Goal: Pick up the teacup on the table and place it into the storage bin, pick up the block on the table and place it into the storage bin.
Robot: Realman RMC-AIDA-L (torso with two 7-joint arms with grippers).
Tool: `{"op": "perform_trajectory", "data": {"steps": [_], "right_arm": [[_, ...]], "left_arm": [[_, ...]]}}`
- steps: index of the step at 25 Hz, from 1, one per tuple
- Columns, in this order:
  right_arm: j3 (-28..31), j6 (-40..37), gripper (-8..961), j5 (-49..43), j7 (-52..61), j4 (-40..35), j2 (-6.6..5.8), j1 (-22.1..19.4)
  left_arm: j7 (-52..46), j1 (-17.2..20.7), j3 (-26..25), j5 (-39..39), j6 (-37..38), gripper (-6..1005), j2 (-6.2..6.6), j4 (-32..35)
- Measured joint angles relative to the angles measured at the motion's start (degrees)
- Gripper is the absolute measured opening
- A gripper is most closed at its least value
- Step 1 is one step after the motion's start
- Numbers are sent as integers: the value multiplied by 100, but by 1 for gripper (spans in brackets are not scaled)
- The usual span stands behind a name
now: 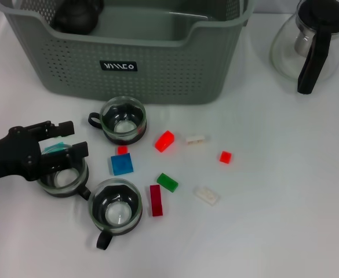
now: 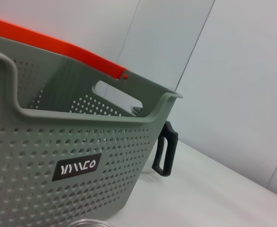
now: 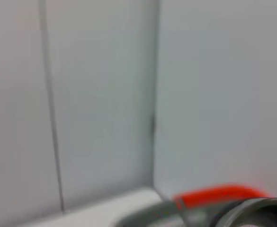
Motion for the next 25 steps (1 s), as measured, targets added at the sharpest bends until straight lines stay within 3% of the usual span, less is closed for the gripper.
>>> {"op": "perform_trajectory", "data": {"steps": [7,10,18,25], "right_arm": [[377,271,74,-2277,865,2514,-2,2102],[470,766,76,-2856,975,3545,22,2683],[166,2356,79,-2934,1002,5129,59,2978],[6,2557,83,-2852,989,5422,53,2824]], "left_arm": [[-6,-31,0,-14,-8,696,0,-18],[-8,-65,-1,-15,-48,696,0,-46],[-16,-121,15,26,-151,696,-9,-127],[-18,-129,33,30,-167,696,-9,-169]]}}
